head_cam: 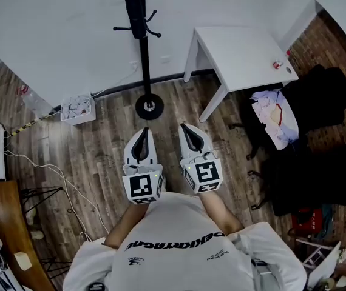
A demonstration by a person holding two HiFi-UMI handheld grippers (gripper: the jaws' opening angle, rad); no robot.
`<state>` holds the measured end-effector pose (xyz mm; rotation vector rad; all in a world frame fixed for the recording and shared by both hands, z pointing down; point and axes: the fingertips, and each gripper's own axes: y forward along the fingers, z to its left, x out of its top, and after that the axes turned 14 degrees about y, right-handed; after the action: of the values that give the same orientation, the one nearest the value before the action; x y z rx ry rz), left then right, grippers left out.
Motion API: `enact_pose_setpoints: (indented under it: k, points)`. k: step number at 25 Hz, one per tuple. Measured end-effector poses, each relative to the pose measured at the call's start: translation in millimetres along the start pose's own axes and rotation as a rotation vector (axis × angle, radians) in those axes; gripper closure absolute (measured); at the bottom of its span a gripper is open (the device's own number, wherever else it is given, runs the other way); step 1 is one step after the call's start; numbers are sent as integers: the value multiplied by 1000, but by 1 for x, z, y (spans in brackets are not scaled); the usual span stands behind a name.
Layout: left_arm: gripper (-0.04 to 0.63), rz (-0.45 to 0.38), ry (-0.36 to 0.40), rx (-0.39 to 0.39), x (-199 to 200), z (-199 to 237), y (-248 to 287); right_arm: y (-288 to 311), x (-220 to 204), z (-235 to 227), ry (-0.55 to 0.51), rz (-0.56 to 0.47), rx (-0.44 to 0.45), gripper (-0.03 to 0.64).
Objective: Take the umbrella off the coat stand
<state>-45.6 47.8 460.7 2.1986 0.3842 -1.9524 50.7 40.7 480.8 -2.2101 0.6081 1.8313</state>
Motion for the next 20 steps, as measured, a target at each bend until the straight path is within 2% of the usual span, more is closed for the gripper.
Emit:
enact_pose_setpoints:
  k: [7,13,20]
  points:
    - [598,-15,-2,-25,8,47,101,101,36,-17,10,-13,12,618]
    - [598,-9,1,-46,4,90,173,181,52,-39,11,-23,-13,618]
    - [598,-19,6,-77,-5,110,240,241,58,-68,9,-35,-41,618]
